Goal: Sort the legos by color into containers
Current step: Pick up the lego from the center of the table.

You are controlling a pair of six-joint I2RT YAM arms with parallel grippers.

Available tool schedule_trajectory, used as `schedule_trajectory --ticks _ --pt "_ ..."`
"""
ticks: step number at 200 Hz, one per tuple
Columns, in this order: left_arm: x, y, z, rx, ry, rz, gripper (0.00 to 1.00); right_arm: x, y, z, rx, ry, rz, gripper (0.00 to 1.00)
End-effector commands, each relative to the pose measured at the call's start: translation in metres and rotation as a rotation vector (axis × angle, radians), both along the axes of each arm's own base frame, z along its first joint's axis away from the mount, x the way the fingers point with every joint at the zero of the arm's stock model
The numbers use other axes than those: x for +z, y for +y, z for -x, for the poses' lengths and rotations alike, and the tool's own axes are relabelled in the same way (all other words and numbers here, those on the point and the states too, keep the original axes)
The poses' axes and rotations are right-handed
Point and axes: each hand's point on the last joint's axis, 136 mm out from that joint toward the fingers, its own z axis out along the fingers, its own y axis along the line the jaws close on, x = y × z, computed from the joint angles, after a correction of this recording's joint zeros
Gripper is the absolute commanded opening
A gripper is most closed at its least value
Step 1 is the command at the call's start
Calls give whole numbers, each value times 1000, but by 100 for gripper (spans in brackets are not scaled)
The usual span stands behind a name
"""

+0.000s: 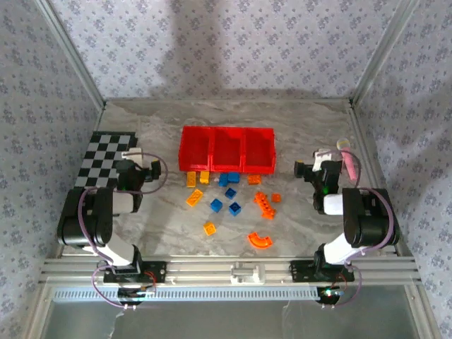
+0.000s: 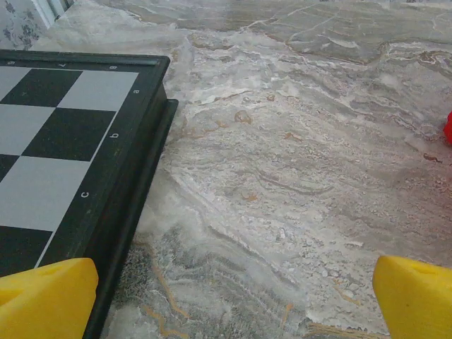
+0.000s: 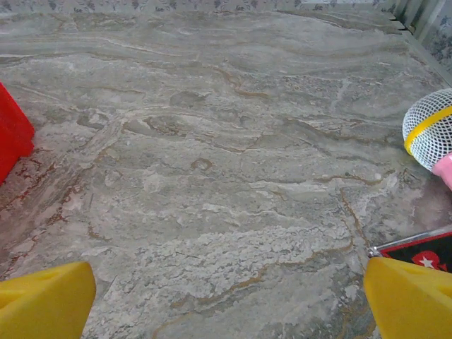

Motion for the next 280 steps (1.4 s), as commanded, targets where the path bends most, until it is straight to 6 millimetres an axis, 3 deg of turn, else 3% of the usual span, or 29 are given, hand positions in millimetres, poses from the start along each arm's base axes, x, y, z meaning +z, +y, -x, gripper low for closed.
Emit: schedule_trajectory --ticks 1,167,199,222,244,262,280 --pt "11 1 -6 -9 -30 1 100 7 3 -5 27 -17 4 100" --pt "12 -2 -6 -49 -34 30 100 8 -7 -4 -28 -24 2 100" --pt "41 -16 3 -67 -26 -30 100 41 -22 13 -165 -43 30 100" --pt "68 -21 22 -14 -38 -47 100 62 -29 31 -264 8 -156 100" --pt "89 -23 43 56 -44 -45 100 84 -20 44 -239 -2 -294 100" --pt "101 -22 58 104 -44 24 100 92 1 54 -168 90 -397 100" --pt "99 -26 72 116 4 119 100 94 33 67 -65 220 -486 100"
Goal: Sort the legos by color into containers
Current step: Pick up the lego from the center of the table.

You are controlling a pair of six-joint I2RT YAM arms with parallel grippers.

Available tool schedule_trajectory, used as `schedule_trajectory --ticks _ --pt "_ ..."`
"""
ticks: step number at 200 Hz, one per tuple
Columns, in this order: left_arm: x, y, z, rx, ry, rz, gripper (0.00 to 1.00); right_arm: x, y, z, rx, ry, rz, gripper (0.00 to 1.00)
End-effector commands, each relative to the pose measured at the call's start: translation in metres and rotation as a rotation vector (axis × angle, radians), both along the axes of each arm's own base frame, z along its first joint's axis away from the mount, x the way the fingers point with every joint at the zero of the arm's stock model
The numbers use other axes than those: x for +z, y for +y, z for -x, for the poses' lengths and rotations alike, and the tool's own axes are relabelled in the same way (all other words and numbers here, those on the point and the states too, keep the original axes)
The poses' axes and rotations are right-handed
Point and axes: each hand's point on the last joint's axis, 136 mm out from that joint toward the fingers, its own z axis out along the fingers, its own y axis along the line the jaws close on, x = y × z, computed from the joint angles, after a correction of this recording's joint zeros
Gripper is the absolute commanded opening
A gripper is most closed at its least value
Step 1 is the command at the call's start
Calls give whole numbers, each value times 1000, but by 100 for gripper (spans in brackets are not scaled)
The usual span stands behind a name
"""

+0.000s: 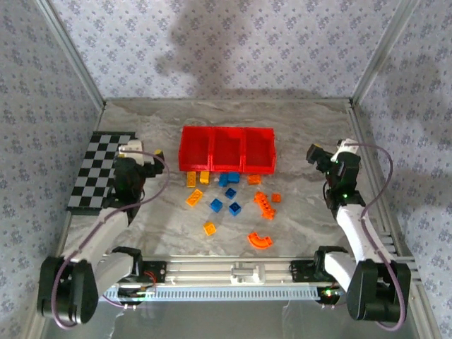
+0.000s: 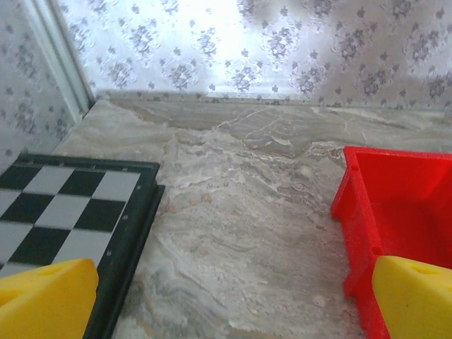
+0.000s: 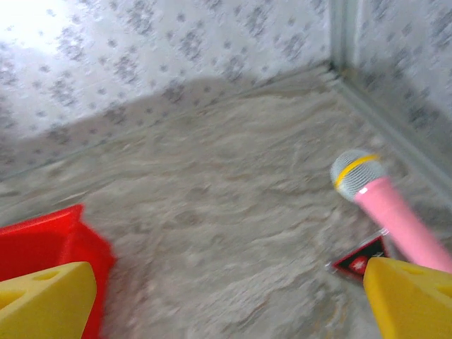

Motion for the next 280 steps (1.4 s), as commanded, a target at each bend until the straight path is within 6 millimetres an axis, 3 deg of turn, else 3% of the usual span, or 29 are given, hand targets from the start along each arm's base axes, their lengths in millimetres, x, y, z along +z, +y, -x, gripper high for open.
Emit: schedule_trajectory --ticks 1,35,56,87,136,172,280 --pt "-20 10 24 91 147 95 100 -30 44 29 140 262 -202 100" --pt "-28 -10 46 33 247 102 100 -48 108 66 332 563 -144 98" --pt "-26 -29 55 -19 274 63 100 -64 137 86 425 724 -94 95" --pt "-25 -55 65 -89 314 30 100 -84 162 101 504 855 8 91" --pt "-21 -71 77 -150 341 35 100 -115 180 114 559 983 151 84" --pt "-16 -74 79 -169 325 46 100 -125 191 116 598 1014 236 81" --pt "-5 -72 87 -185 291 79 100 -155 197 118 650 1116 341 69"
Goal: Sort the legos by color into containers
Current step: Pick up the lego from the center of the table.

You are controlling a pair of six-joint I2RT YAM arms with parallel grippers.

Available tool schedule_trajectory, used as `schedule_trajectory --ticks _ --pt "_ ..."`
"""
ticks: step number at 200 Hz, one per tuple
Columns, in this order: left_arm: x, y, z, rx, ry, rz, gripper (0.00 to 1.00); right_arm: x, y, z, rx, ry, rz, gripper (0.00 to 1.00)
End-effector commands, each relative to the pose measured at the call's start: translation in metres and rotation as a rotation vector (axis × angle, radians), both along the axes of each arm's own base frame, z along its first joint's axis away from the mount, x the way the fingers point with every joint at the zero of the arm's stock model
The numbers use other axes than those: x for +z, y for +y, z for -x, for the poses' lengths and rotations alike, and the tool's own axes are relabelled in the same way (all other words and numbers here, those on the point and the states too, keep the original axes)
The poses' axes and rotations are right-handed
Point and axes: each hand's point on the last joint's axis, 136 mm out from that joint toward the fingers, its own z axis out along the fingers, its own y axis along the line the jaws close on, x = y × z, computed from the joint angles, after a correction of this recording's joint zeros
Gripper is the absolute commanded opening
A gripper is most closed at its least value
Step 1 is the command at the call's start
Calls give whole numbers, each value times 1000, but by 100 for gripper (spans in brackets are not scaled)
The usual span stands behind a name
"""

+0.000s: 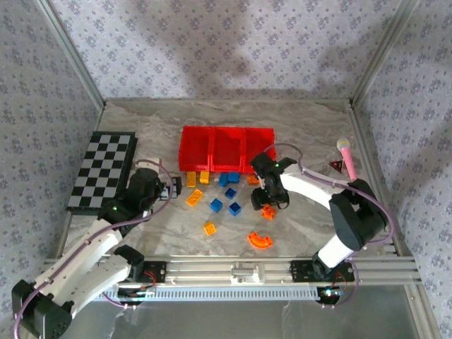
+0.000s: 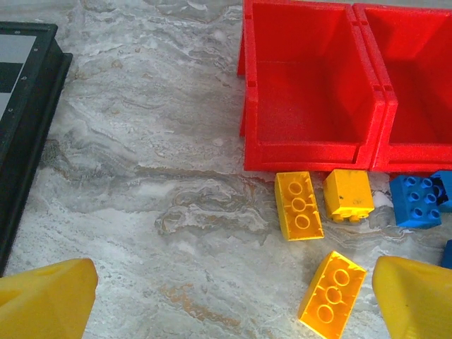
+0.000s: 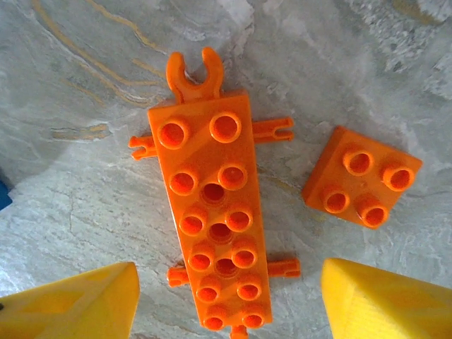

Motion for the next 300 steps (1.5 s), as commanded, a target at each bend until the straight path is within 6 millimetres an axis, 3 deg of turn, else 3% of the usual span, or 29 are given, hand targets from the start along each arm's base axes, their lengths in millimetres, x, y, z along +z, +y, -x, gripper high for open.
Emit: schedule_trajectory --ticks 1,56,224,264,300 --pt "15 -2 3 -6 -25 32 100 1 3 1 41 11 33 69" --pt "18 -1 5 -1 -29 39 100 -9 0 2 66 26 98 66" --pt "17 2 9 9 -30 57 100 -27 9 -4 126 36 211 41" --pt "18 3 11 14 -32 67 100 -14 9 -4 130 11 214 24" --pt "20 4 12 16 -35 76 100 22 19 -11 111 -69 119 17"
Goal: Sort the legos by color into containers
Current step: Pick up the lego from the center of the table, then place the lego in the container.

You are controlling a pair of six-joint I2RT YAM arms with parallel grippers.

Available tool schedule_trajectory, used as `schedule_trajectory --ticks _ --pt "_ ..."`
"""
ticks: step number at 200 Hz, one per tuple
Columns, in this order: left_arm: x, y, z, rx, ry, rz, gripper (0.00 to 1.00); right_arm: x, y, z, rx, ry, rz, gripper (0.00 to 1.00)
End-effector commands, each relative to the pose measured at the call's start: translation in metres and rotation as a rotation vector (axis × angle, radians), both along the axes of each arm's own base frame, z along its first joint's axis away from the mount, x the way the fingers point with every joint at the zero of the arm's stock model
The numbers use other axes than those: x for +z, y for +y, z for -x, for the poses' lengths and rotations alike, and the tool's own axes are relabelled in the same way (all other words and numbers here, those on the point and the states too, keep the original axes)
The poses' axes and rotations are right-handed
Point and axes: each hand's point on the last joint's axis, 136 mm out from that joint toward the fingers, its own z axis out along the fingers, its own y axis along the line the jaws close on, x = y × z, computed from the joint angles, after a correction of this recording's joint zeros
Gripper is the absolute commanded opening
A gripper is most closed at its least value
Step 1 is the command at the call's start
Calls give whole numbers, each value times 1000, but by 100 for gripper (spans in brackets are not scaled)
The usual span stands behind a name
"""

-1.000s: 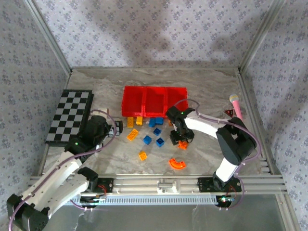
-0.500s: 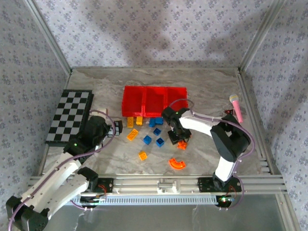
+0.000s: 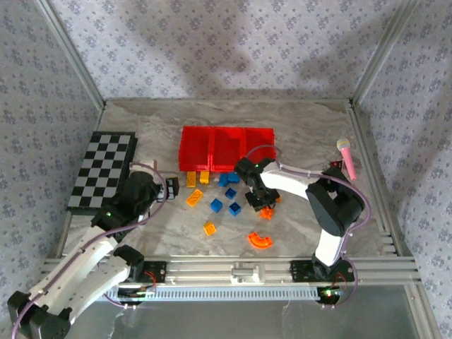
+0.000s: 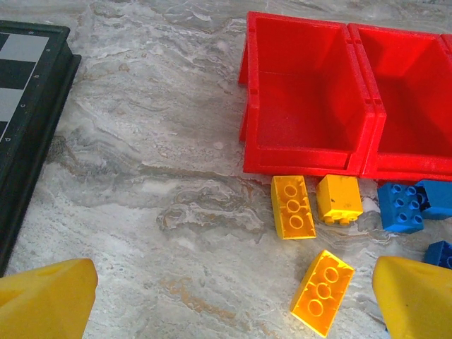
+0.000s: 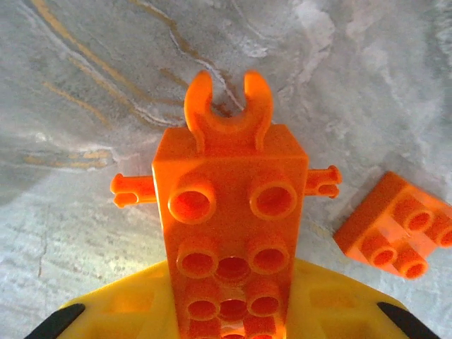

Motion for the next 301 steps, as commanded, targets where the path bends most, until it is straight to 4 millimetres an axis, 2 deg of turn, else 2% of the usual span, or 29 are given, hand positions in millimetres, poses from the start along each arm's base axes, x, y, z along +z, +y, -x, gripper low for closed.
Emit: schedule_trajectory --ticks 1,23,28,53,86,100,133,172,244,272,301 --pt "10 -2 2 -6 -15 27 100 40 7 -8 -8 -78 -67 17" --pt "10 -3 4 -10 -12 32 100 70 9 -21 -42 -154 -156 15" --pt "10 -3 4 -12 -10 33 100 87 16 -31 -50 -198 -199 15" --pt "11 -6 4 -22 -11 43 100 124 15 -65 -108 -303 -309 14" --pt "10 -9 4 -35 -6 49 100 153 17 -120 -172 -386 -409 14" --pt "11 -10 5 -41 -5 51 100 158 23 -137 -169 -396 -416 14" --pt "13 -13 7 -56 -6 55 100 149 27 -171 -185 -386 -422 13" --pt "13 -16 7 -69 -6 58 100 117 13 -194 -237 -350 -393 13" --pt "16 -17 8 -75 -12 64 100 79 9 -215 -273 -295 -392 15" --pt "19 -18 7 -75 -17 66 100 71 10 -223 -280 -285 -390 18" --pt "19 -18 8 -75 -15 67 100 69 11 -228 -284 -284 -377 25"
